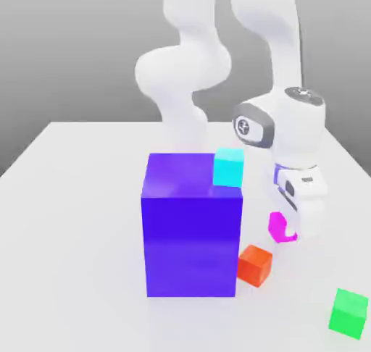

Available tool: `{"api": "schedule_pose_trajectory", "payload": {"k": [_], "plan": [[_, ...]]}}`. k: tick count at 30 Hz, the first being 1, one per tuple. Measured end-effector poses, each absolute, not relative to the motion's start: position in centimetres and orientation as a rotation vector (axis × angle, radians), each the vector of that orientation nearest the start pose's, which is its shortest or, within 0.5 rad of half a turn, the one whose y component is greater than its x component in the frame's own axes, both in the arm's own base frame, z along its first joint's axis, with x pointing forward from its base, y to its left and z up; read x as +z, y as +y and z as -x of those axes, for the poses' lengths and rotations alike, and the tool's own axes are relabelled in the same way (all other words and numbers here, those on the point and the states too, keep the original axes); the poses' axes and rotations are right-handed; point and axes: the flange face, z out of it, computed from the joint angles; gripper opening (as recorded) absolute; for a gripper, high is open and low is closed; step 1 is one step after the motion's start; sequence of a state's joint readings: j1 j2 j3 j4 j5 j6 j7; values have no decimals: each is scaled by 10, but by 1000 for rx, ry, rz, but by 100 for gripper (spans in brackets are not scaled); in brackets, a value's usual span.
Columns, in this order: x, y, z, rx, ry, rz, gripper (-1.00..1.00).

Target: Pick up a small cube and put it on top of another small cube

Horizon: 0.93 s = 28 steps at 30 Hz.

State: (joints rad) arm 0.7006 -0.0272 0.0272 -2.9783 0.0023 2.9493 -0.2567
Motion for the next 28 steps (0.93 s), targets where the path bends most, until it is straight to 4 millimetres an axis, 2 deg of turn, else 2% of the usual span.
{"api": "schedule_pose_trajectory", "payload": {"k": [3, 12, 18, 20, 22, 23, 28], "plan": [[195, 218, -256, 2, -1389, 2819, -100], [221, 258, -356, 1, -953, 2995, -100], [240, 275, -423, 2, -647, 3074, -100], [227, 277, -434, 2, -599, 3083, -100], [201, 277, -437, 2, -587, 3086, -100], [188, 277, -437, 2, -585, 3086, 100], [188, 277, -437, 2, -585, 3086, 100]]}}
